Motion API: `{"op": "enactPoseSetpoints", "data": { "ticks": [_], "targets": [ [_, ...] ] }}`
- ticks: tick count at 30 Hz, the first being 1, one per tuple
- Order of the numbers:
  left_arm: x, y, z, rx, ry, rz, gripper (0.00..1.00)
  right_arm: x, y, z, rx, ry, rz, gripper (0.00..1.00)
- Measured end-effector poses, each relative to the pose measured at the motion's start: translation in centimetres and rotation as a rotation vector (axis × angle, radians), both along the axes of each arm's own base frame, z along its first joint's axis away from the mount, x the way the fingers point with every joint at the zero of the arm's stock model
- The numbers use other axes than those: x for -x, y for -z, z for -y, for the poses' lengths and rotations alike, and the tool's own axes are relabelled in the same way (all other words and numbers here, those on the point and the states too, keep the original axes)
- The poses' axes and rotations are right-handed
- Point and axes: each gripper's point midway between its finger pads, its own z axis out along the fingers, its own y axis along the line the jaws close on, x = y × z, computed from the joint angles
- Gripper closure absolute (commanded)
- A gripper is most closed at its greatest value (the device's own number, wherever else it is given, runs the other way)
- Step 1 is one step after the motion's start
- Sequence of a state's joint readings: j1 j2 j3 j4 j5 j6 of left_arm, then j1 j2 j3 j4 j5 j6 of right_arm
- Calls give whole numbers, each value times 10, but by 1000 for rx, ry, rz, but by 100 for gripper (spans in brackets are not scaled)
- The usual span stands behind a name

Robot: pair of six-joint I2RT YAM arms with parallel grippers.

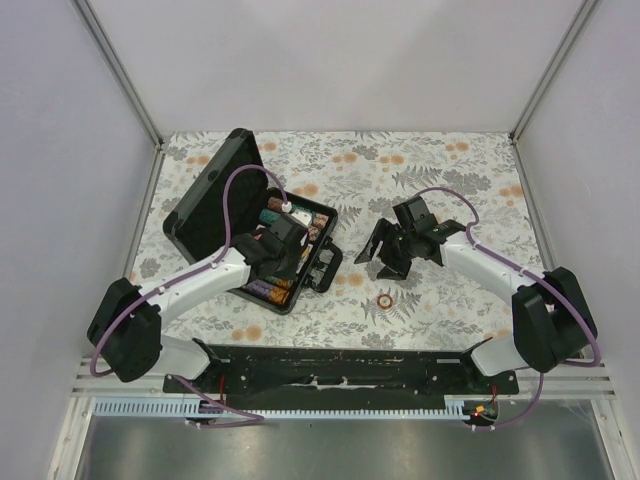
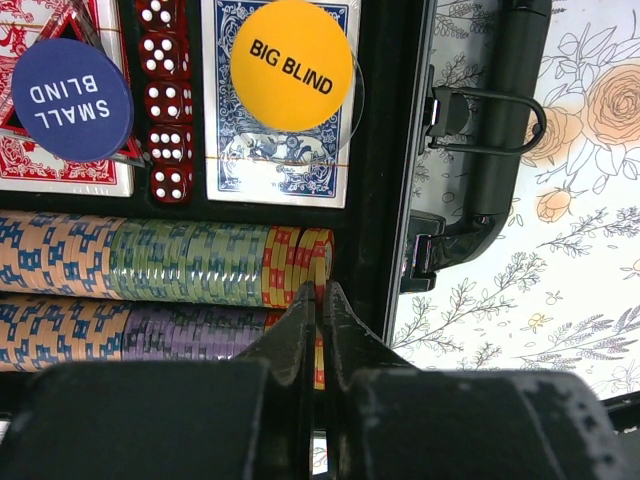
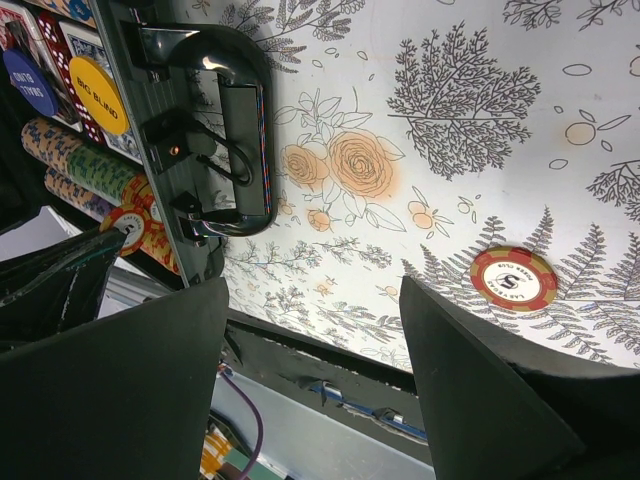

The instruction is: Pack up texas hold em set

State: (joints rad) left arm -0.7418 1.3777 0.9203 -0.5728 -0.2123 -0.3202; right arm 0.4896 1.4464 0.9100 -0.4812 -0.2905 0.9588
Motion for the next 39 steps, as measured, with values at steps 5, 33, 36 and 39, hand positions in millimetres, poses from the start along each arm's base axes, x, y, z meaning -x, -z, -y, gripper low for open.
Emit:
{"op": "enactPoseSetpoints", "data": {
  "ticks": [5, 33, 36, 39],
  "targets": [
    [0, 5, -1, -16, -3, -10, 95, 0, 0, 1, 1, 0, 1, 23],
    [-2, 7, -12, -63, -30, 8, 73, 6, 14, 17, 90, -23, -15, 23],
    [-3, -10, -11, -23, -32, 50, 71, 13, 29, 31, 174, -47, -44, 23],
    [-5, -31, -8, 36, -30, 104, 69, 20, 44, 41, 247, -75, -80, 23]
  ]
}}
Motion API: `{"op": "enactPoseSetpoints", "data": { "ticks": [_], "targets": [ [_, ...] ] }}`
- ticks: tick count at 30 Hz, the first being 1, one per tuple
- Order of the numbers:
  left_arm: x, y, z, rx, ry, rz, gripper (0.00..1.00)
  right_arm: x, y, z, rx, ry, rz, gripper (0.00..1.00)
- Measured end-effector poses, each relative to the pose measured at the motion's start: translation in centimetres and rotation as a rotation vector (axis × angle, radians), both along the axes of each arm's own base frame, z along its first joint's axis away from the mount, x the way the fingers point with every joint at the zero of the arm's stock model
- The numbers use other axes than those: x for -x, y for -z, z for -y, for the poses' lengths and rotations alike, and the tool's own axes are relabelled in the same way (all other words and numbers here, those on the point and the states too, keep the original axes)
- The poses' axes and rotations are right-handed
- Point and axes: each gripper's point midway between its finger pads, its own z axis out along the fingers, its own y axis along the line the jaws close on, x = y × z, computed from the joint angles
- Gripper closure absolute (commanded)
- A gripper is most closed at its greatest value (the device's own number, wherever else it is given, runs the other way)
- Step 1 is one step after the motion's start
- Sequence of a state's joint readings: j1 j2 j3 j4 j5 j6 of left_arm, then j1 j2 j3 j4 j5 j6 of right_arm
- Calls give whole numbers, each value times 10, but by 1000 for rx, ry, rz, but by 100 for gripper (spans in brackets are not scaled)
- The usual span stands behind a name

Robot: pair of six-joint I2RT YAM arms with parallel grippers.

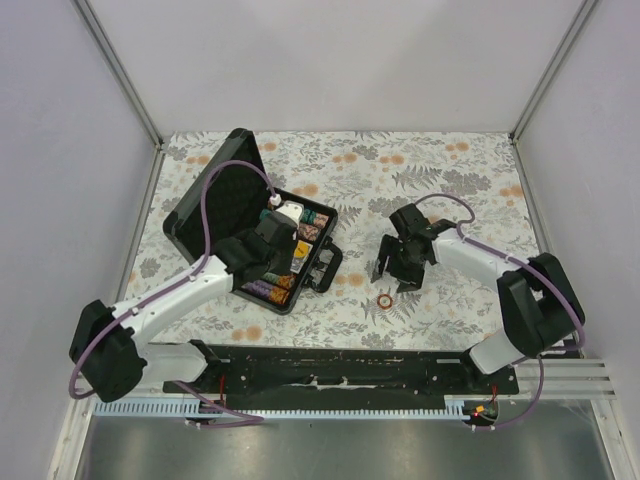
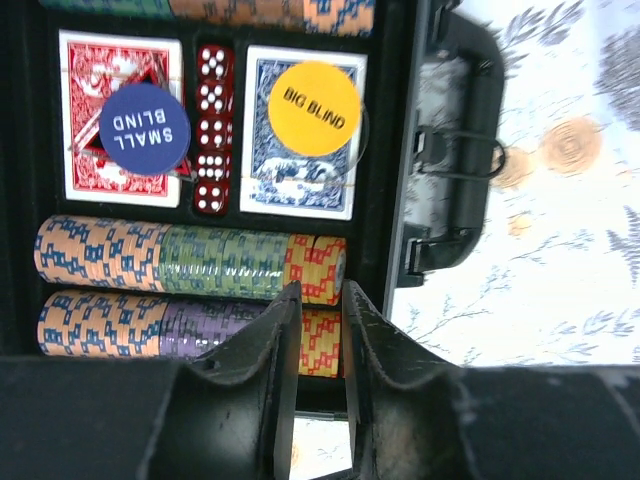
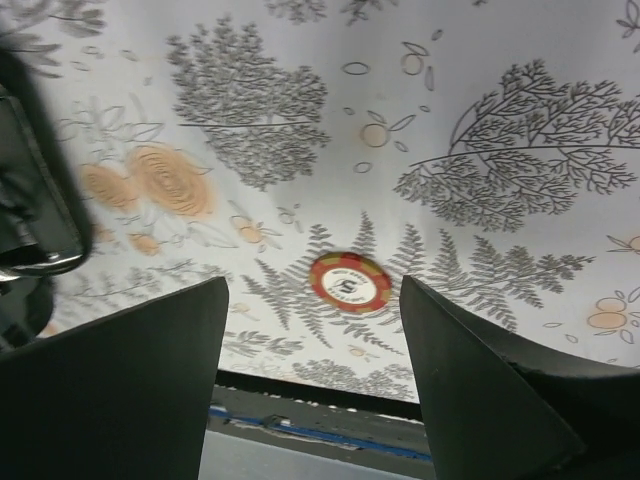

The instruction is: Pack up texas hold em set

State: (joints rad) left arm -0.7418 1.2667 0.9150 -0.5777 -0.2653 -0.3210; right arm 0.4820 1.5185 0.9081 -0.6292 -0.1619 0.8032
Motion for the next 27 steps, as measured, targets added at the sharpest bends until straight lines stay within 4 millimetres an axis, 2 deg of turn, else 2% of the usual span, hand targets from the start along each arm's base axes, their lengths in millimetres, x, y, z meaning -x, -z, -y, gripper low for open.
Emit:
{"op": "enactPoseSetpoints", "data": {
  "ticks": [5, 10, 16, 24, 27],
  "targets": [
    [-3, -28, 15, 123, 32, 78, 65, 13, 22, 8, 99, -53, -53, 23],
    [-2, -40, 28, 216, 73, 114, 64, 22, 31, 5, 147, -96, -75, 26],
    [-2, -41, 37, 265, 99, 126, 63, 25, 34, 5, 186, -110, -93, 34],
    [-1, -38, 41, 290, 110, 130, 62, 26, 37, 6, 268, -143, -121, 36],
    [0, -36, 40, 293, 107, 131, 62, 27, 38, 5, 299, -165, -127, 39]
  ]
}}
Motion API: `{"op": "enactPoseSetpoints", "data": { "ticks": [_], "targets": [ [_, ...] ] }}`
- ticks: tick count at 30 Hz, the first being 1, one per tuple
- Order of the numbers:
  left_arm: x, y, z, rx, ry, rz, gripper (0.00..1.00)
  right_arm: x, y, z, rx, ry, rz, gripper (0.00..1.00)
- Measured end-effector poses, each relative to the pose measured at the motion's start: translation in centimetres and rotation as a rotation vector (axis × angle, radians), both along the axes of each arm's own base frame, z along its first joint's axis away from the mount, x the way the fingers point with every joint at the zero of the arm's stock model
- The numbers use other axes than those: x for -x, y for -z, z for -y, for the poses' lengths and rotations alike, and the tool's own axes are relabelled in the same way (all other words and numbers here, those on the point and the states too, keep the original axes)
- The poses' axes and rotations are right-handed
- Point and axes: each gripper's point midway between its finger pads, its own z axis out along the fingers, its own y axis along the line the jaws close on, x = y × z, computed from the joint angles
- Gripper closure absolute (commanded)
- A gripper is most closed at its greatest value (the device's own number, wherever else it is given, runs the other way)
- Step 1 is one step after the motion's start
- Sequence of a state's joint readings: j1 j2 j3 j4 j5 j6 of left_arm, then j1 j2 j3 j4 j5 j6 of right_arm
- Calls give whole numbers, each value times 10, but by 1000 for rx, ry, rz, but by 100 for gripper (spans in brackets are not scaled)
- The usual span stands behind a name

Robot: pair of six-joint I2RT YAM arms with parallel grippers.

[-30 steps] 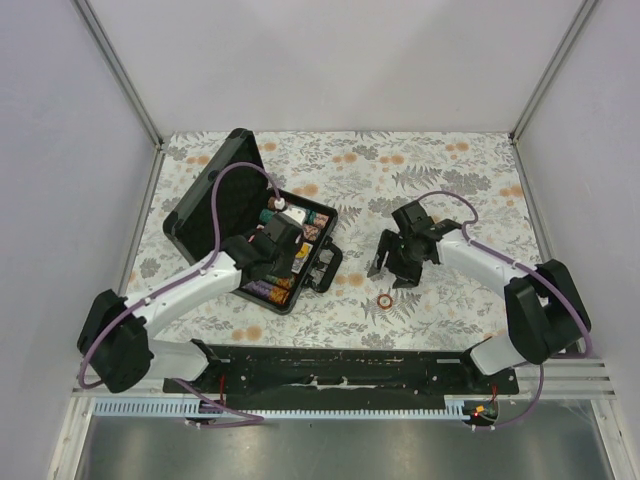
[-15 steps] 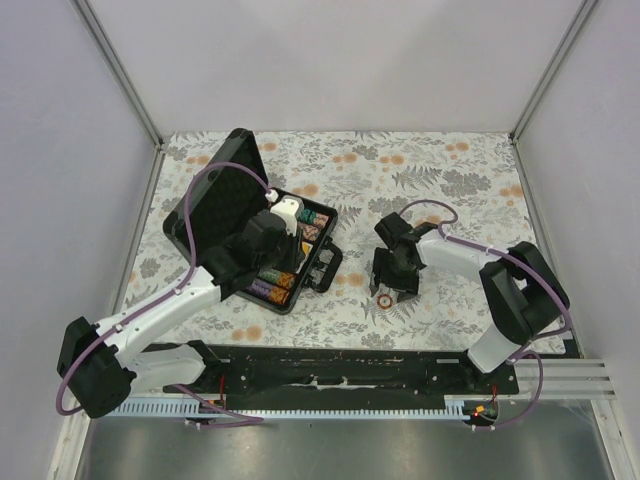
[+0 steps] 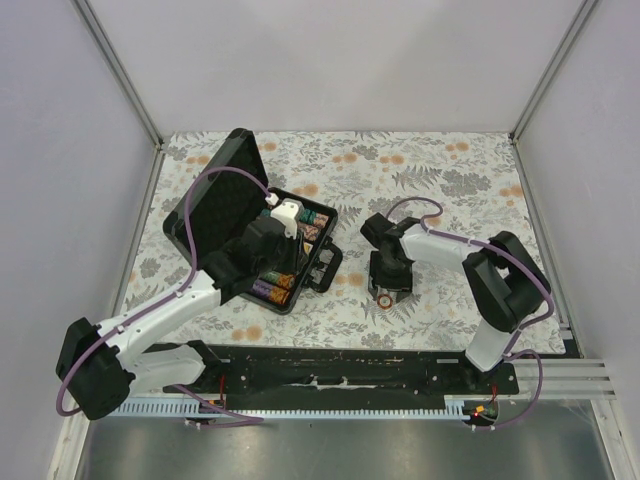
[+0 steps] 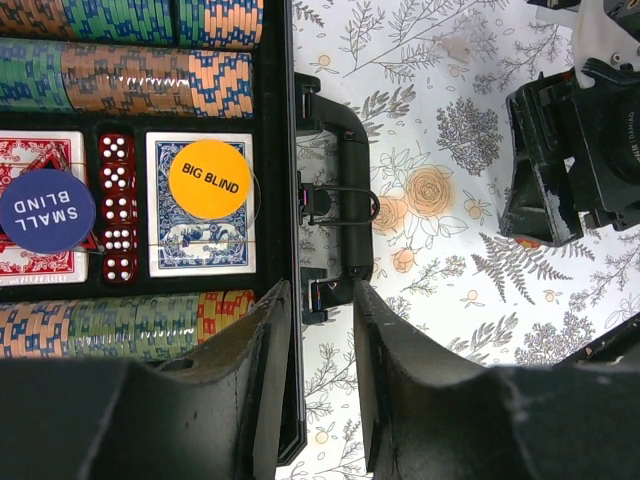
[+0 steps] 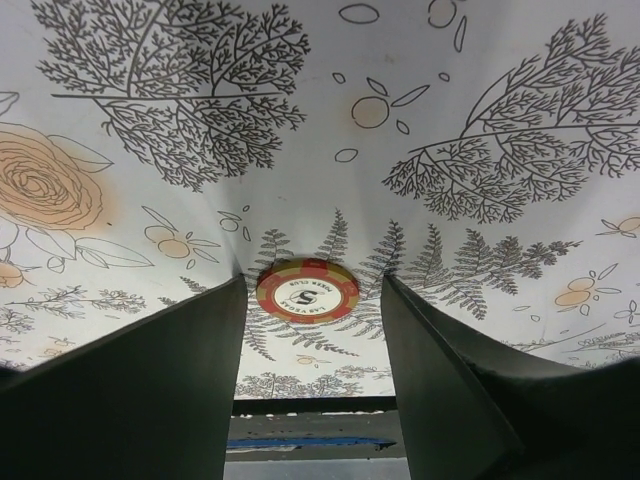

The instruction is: Pack up texas hold em set

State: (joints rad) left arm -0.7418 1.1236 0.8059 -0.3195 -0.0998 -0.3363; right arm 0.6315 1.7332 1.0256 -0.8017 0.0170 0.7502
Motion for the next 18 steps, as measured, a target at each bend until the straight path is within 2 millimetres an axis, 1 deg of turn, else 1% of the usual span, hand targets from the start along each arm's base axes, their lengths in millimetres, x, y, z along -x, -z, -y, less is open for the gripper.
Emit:
{"op": "enactPoseSetpoints", "data": {
  "ticks": [4, 6, 9, 11, 15, 18],
  "targets": [
    [0, 1, 0, 6, -2, 1, 61, 2, 1, 0, 16, -11, -12, 50],
    [0, 1, 0, 8, -2, 2, 58, 4, 1, 0, 16, -14, -17, 53],
    [0, -1, 2, 18, 3, 7, 52, 4, 1, 0, 18, -15, -18, 57],
    [1, -2, 5, 31, 13, 8, 45, 4, 1, -1, 17, -16, -18, 59],
    [4, 1, 10, 55, 37, 0, 29, 4, 0, -1, 14, -15, -15, 59],
    [6, 3, 14, 75, 55, -6, 24, 3, -2, -4, 2, -9, -8, 58]
  ]
}}
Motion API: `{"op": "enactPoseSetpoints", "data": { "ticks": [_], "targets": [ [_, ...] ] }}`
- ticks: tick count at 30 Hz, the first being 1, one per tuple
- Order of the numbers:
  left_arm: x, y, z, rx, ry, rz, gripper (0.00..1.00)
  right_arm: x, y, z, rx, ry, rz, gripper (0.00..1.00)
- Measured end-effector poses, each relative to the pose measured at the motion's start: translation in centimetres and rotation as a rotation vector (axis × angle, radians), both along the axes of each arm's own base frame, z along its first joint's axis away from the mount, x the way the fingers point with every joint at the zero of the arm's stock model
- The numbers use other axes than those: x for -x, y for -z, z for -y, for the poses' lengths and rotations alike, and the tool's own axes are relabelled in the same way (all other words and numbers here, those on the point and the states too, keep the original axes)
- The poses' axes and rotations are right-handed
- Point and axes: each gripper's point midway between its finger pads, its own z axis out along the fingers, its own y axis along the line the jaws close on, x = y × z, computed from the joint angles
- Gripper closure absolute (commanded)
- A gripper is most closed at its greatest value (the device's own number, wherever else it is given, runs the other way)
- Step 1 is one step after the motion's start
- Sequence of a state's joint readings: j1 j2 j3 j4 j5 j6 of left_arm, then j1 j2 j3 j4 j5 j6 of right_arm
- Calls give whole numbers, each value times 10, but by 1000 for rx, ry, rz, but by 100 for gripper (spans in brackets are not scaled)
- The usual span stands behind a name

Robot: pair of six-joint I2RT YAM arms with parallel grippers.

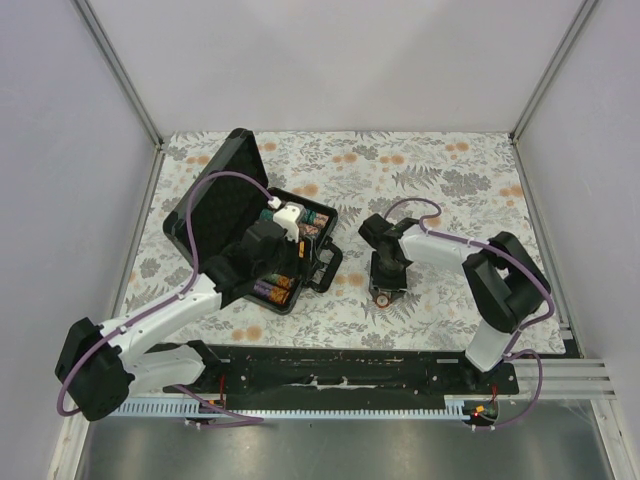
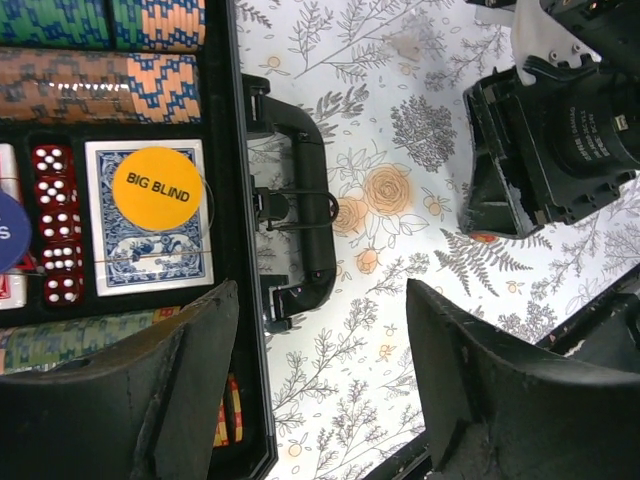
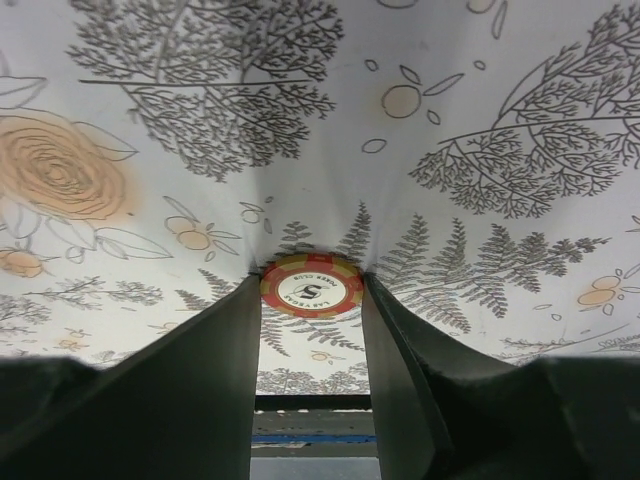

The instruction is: Pack up texas hold em set

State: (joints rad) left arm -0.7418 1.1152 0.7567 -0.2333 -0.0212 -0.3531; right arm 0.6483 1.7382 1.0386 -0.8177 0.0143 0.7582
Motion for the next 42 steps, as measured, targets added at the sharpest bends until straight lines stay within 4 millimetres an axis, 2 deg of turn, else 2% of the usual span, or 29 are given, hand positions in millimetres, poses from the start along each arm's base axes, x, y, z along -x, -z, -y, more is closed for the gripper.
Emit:
{"op": "enactPoseSetpoints", "data": {
  "ticks": [3, 6, 13, 16, 20, 23, 27, 34, 42],
  "targets": [
    [2, 3, 4, 21, 17, -5, 21, -4, -4, -9, -42, 15, 21, 57],
    [6, 5, 9, 53, 36, -12, 21, -10, -17, -23, -128, 40, 47, 57],
    [15, 1, 29, 172, 104, -24, 21, -40, -64, -59, -392, 146, 134, 57],
    [16, -6, 40, 246, 132, -21, 24, -50, -82, -73, -498, 189, 151, 57],
    [14, -5, 51, 299, 142, -38, 30, -58, -103, -91, -621, 224, 161, 57],
    [11, -4, 56, 323, 128, -50, 38, -61, -115, -100, -689, 242, 167, 57],
    [8, -5, 58, 355, 103, -56, 48, -59, -120, -104, -747, 279, 159, 57],
    [-1, -5, 56, 376, 39, -51, 57, -56, -121, -109, -791, 312, 130, 57],
    [-5, 12, 56, 353, 2, -91, 73, -55, -122, -113, -823, 327, 112, 57]
  ]
}}
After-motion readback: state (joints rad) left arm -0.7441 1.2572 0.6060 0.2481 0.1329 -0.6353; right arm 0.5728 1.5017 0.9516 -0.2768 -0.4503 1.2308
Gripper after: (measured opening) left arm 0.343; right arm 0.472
